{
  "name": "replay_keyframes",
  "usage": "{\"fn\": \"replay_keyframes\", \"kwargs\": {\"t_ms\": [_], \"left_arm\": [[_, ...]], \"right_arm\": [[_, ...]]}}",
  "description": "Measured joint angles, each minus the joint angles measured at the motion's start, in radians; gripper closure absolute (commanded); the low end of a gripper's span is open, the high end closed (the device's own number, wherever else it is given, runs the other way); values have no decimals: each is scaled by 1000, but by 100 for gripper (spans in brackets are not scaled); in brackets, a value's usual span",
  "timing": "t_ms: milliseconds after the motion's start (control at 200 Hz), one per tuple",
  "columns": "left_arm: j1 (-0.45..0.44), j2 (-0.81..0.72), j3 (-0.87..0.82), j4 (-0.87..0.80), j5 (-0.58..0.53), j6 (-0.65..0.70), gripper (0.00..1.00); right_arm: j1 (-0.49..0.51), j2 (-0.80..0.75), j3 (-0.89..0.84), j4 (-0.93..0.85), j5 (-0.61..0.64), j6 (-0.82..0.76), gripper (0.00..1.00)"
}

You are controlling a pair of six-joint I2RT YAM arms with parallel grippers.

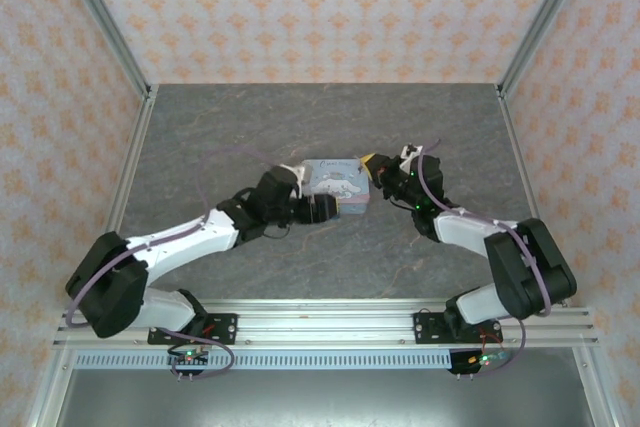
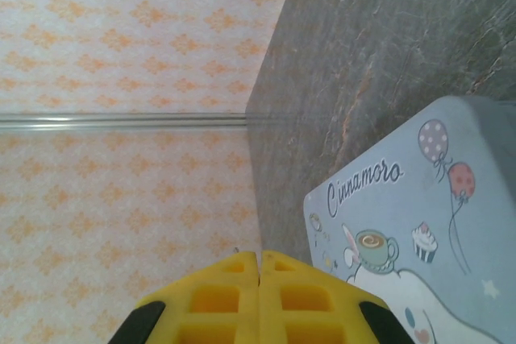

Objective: Unlock a padlock with a key

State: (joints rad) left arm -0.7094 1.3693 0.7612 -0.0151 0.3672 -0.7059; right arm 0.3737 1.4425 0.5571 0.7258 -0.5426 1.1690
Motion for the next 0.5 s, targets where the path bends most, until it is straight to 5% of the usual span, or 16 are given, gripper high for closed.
{"fn": "replay_keyframes", "kwargs": {"t_ms": [500], "left_arm": [[-23,281,-33,138,-90,99,39]], "right_arm": [[45,158,72,-3,50,66,100]]}}
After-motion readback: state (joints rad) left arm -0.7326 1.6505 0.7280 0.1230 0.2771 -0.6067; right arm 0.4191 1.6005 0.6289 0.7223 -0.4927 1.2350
